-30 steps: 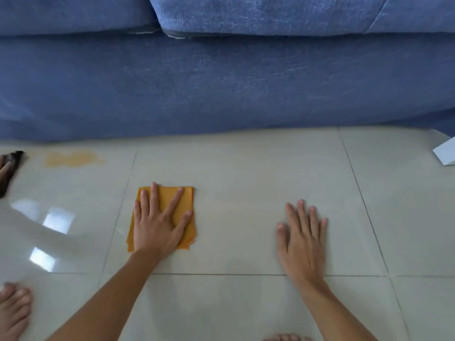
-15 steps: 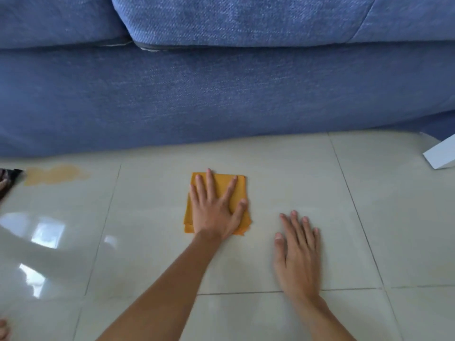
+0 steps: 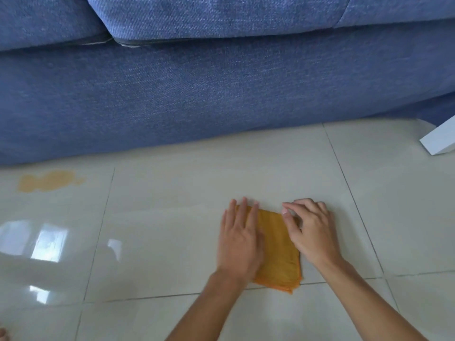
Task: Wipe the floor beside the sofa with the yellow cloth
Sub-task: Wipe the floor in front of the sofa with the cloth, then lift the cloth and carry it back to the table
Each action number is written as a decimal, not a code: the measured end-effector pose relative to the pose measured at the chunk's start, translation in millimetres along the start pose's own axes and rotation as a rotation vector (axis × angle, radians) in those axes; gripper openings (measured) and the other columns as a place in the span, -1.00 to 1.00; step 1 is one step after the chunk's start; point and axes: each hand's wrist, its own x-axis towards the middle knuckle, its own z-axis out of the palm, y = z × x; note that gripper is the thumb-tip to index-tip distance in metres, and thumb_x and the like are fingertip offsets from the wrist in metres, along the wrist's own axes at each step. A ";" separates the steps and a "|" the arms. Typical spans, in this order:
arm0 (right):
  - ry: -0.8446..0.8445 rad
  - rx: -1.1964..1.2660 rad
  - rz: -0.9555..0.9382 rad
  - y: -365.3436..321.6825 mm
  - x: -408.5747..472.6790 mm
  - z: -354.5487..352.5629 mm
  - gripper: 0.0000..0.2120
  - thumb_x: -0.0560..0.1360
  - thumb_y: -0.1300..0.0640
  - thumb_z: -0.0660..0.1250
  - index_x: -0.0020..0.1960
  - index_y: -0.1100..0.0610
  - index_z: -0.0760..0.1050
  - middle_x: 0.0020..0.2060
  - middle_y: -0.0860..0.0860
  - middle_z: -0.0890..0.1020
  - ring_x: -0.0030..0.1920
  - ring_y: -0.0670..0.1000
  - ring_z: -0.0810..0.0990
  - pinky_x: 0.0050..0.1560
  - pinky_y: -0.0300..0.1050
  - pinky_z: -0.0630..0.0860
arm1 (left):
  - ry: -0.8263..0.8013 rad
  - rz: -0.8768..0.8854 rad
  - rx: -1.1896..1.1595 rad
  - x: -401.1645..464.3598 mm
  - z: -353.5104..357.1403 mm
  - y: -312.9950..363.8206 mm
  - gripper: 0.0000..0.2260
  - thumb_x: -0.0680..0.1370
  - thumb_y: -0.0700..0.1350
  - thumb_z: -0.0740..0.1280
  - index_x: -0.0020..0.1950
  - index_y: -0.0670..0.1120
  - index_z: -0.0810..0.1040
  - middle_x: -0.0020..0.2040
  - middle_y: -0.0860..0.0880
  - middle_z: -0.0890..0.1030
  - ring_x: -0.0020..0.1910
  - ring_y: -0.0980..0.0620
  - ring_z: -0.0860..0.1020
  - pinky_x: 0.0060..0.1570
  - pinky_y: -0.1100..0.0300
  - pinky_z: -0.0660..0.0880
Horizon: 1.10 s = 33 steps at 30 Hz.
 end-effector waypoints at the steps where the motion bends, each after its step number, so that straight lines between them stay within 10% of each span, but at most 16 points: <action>1: -0.010 -0.002 -0.014 -0.3 0.6 1.4 -0.67 0.49 -0.13 0.22 0.01 -0.02 0.70 -0.08 -0.10 0.65 -0.07 0.06 0.54 -0.04 0.04 0.51 | 0.023 0.026 0.034 5.6 -2.9 -12.3 -0.52 0.50 -0.03 0.20 0.44 -0.05 0.39 0.36 -0.11 0.52 0.39 -0.20 0.43 0.32 -0.07 0.45; 19: -0.424 -0.137 -0.092 -32.1 7.0 -74.9 -0.83 0.59 0.07 0.27 0.16 0.01 0.53 0.10 -0.04 0.59 0.20 0.05 0.45 0.15 -0.02 0.36 | -0.216 -0.038 -0.027 33.9 -85.4 3.3 -0.84 0.49 -0.25 0.36 0.00 -0.03 0.61 0.02 -0.01 0.63 -0.01 -0.01 0.57 -0.03 0.16 0.53; 33: -0.043 -0.216 -0.138 -101.6 35.2 -329.7 -0.88 0.61 0.08 0.24 0.11 0.03 0.51 0.09 -0.03 0.58 0.18 0.07 0.42 0.15 0.04 0.36 | -0.036 0.196 0.020 36.3 -324.8 164.2 -0.92 0.47 -0.19 0.44 -0.08 -0.05 0.60 -0.22 -0.02 0.58 -0.14 -0.06 0.58 -0.10 0.12 0.50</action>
